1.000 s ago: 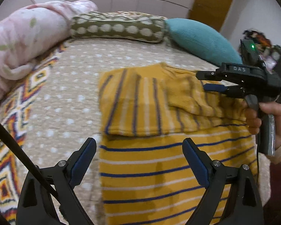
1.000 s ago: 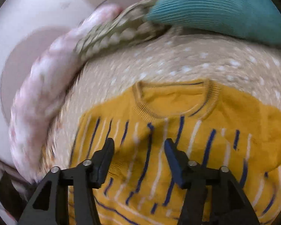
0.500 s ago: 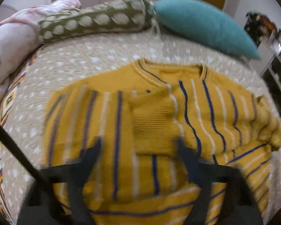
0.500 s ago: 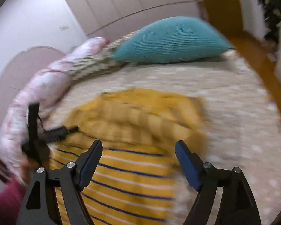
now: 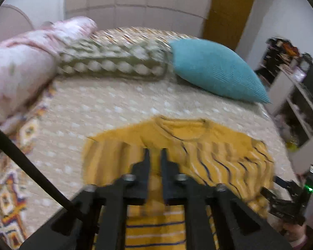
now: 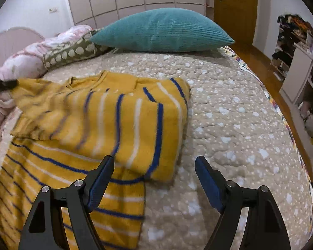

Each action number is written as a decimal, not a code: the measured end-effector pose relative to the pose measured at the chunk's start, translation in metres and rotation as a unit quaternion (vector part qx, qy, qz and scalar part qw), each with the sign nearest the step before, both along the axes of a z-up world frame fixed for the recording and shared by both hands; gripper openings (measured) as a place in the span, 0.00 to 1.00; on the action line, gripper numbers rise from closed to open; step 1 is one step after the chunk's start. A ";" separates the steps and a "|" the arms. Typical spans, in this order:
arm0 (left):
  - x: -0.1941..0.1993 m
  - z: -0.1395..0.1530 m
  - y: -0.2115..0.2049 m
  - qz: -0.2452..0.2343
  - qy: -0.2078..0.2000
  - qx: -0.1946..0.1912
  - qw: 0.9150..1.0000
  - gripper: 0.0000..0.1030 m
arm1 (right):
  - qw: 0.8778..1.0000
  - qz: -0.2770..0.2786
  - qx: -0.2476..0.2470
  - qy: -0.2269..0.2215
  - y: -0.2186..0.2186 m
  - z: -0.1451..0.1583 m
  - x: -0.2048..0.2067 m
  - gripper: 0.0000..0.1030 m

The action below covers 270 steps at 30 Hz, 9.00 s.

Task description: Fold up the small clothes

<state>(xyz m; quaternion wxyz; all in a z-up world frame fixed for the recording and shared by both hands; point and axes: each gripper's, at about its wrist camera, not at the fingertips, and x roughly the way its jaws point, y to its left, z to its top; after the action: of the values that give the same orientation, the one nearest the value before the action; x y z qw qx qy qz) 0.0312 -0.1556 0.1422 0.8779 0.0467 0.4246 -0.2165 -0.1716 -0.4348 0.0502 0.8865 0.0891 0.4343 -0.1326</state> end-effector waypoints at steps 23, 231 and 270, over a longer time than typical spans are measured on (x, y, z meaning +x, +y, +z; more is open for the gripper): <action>-0.008 -0.103 -0.030 -0.005 0.075 0.076 0.994 0.10 | 0.997 -0.010 0.076 -0.027 0.000 0.018 -0.021 0.82; -0.275 -0.116 0.138 -0.047 0.191 0.071 0.978 0.83 | 0.963 0.131 0.227 0.061 0.134 -0.024 -0.224 0.65; -0.018 -0.013 0.071 0.017 0.060 -0.059 0.996 0.07 | 0.968 0.028 0.192 -0.161 0.023 0.074 -0.006 0.06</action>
<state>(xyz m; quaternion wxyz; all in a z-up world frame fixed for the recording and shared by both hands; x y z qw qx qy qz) 0.0131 -0.0851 0.1294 0.8558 -0.0258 0.4634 -0.2283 -0.1776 -0.4114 0.1246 0.9144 0.2652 0.3058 -0.0059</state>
